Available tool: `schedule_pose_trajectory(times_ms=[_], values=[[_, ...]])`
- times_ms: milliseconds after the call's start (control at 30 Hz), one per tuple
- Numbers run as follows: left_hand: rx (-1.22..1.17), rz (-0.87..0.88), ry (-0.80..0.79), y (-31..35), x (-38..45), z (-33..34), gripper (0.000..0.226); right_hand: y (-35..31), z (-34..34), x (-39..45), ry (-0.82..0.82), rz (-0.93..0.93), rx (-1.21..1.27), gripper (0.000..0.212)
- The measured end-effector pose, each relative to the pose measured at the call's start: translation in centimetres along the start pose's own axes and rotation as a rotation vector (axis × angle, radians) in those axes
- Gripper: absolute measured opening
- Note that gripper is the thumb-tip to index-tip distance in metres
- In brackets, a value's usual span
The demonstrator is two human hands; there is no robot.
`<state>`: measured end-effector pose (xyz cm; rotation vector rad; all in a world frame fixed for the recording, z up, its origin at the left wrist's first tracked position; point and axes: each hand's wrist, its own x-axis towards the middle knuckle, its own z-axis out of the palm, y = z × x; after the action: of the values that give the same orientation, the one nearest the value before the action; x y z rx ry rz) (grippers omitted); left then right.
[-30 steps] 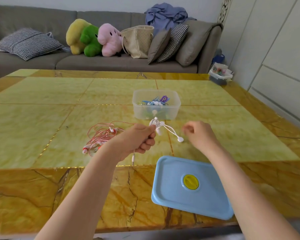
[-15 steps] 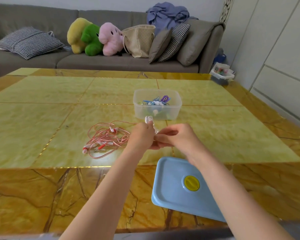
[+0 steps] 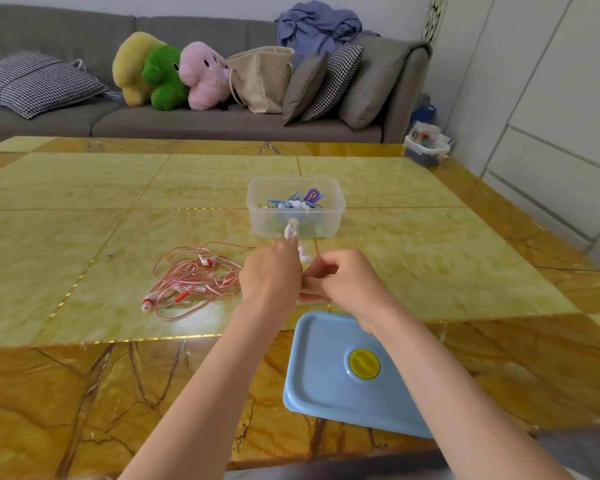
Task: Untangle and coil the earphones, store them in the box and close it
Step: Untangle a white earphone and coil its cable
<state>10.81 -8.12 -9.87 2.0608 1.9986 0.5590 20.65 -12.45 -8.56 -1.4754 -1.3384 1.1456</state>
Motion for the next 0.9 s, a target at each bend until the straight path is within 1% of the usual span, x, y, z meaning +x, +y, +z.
schedule_pose_trajectory(times_ms=[67,200,333,400,533,733,800,900], values=[[0.015,0.009,0.017,0.0,-0.1,-0.4,0.046,0.1,0.1,-0.2,-0.033,0.069,0.162,0.014],[-0.015,-0.002,0.043,0.0,-0.1,-0.6,0.047,0.0,-0.4,-0.6,-0.086,0.136,0.361,0.014],[-0.06,0.021,0.067,0.2,-0.1,-0.4,0.046,0.0,-0.9,-0.7,-0.101,0.178,0.458,0.013],[-0.078,0.042,0.069,0.5,-0.3,-0.3,0.045,0.0,-1.0,-0.8,-0.07,0.19,0.479,0.013],[-0.154,0.038,0.08,1.0,-0.7,-0.3,0.045,-0.5,-1.0,-0.5,0.053,0.192,0.559,0.021],[-0.132,0.014,0.055,0.8,-0.1,0.1,0.046,-1.2,-4.2,0.5,0.443,0.068,0.734,0.02],[-0.118,-0.003,0.047,0.5,0.3,0.3,0.047,-0.7,-4.9,0.6,0.52,0.063,0.75,0.02],[-0.053,-0.005,0.023,0.1,0.5,0.6,0.043,-0.3,-5.5,0.7,0.577,0.096,0.741,0.019]])
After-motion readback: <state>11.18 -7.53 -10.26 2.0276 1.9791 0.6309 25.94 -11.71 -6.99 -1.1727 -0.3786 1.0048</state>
